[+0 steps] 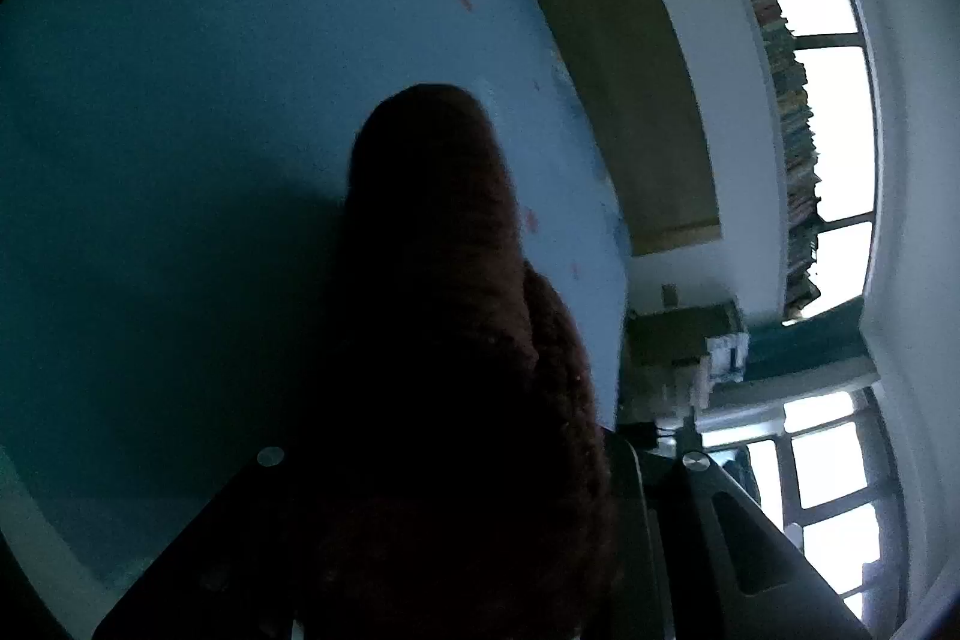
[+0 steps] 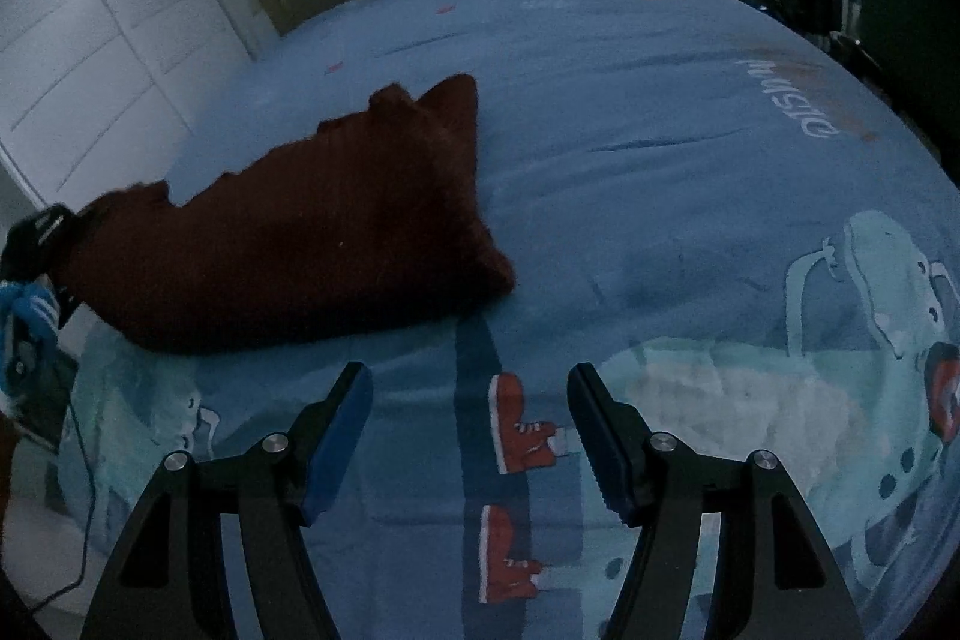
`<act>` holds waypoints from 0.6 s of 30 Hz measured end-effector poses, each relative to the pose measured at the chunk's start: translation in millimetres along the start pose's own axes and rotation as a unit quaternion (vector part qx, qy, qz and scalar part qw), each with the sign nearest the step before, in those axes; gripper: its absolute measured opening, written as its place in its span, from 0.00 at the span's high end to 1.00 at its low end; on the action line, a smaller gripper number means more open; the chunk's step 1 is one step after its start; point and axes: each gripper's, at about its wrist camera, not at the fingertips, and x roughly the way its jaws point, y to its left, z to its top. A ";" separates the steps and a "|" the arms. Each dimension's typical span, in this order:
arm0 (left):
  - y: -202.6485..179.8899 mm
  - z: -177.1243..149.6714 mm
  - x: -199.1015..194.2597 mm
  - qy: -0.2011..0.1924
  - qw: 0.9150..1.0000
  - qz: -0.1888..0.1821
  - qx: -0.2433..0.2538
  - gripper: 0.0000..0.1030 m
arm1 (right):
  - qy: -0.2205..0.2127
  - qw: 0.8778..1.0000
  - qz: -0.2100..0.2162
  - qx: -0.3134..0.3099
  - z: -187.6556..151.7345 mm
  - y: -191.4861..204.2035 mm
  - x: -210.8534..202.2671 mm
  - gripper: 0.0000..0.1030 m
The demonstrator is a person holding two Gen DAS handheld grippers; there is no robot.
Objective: Fold small clothes
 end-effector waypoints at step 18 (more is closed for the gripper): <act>-125.8 -153.3 145.9 0.159 0.981 -0.048 0.105 0.82 | -0.034 0.999 0.004 0.039 -2.7 -54.9 -26.2 0.33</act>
